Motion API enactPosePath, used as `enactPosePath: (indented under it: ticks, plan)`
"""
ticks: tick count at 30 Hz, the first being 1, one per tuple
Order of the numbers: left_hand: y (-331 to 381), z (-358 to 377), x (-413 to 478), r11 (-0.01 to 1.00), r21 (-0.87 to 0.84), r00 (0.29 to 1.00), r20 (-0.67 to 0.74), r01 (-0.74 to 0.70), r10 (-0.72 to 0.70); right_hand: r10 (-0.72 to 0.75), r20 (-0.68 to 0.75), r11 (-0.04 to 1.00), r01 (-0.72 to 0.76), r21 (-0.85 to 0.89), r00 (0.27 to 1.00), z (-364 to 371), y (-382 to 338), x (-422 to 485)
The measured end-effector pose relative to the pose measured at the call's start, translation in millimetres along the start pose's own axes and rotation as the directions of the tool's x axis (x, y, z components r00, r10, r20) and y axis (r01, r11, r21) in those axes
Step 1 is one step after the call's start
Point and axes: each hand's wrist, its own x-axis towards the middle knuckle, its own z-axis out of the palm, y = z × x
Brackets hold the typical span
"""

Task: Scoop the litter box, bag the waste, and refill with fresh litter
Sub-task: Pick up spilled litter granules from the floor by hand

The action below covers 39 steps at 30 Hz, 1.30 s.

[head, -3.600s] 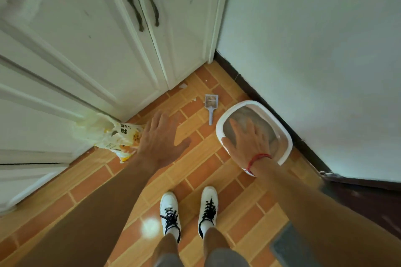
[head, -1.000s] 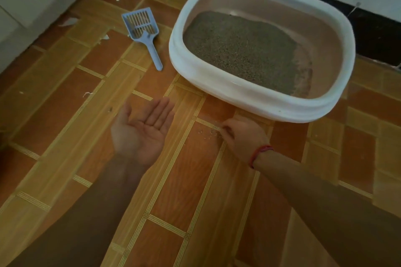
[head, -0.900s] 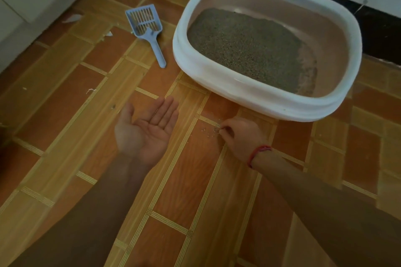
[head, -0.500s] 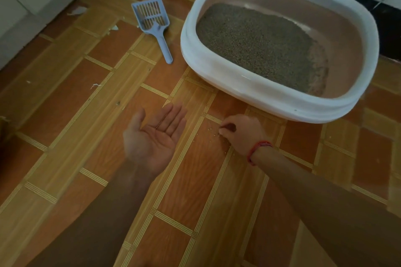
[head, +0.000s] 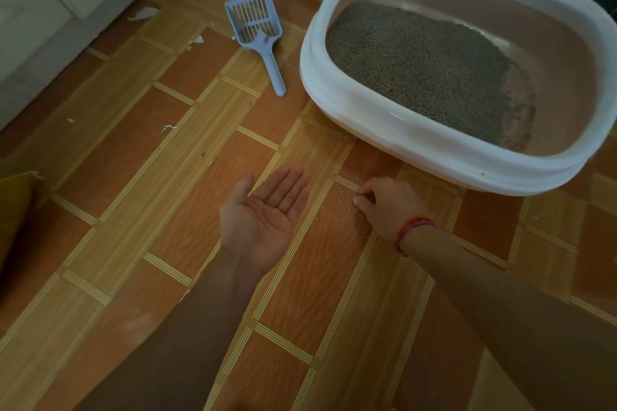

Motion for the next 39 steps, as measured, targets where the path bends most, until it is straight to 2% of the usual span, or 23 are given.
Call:
enactPosePath:
  ticks: [4, 9, 12, 15, 22, 25, 28, 31, 34, 37, 39]
  plan:
    - [-0.1, -1.3, -0.1, 1.000, -0.005, 1.000, -0.001, 0.001, -0.001, -0.033, -0.029, 0.991, 0.029, -0.133, 0.999, 3.2, -2.6, -1.0]
    - [-0.4, -1.9, 0.2, 1.000, -0.008, 1.000, 0.005, 0.014, -0.014, 0.007, 0.032, 0.982, -0.001, -0.188, 0.999, -2.9, -4.6, -1.0]
    - [-1.0, -2.7, 1.3, 1.000, -0.011, 1.000, 0.002, 0.018, -0.018, 0.036, 0.019, 0.991, -0.034, -0.128, 0.999, -6.4, -2.1, 0.5]
    - [-5.0, -3.0, 2.4, 1.000, 0.003, 1.000, 0.004, 0.031, -0.031, 0.038, 0.041, 0.999, -0.039, 0.032, 0.998, -15.7, -12.6, -3.8]
    - [-24.5, 0.8, 8.7, 0.991, 0.092, 0.994, 0.035, 0.096, -0.100, -0.134, 0.026, 0.922, 0.115, 0.370, 0.991, -26.5, -71.3, -31.7]
    - [-30.5, 5.8, 6.0, 0.982, 0.137, 0.985, 0.100, 0.127, -0.141, -0.178, 0.088, 0.933, 0.140, 0.331, 0.980, -6.2, -75.1, -38.4]
    - [-33.4, 7.3, 3.2, 0.984, 0.079, 0.981, 0.105, 0.157, -0.165, -0.136, 0.204, 0.953, 0.072, 0.293, 0.970, 22.9, -65.5, -43.2]
    - [-29.3, 4.5, 1.0, 0.987, 0.073, 0.978, 0.139, 0.144, -0.153, -0.229, 0.038, 0.932, 0.208, 0.296, 0.973, 7.9, -79.5, -43.0]
    - [-21.2, 0.8, -1.0, 0.991, 0.082, 0.976, 0.180, 0.108, -0.121, -0.254, -0.093, 0.907, 0.271, 0.324, 0.963, -5.5, -91.7, -49.9]
    - [-17.7, -5.0, 1.8, 0.993, 0.039, 0.976, 0.186, 0.109, -0.114, -0.208, -0.080, 0.916, 0.223, 0.334, 0.975, -1.4, -89.4, -47.8]
    - [-18.9, -8.0, 3.4, 0.994, 0.031, 0.975, 0.195, 0.106, -0.110, -0.235, -0.095, 0.914, 0.253, 0.318, 0.967, -2.5, -89.7, -44.2]
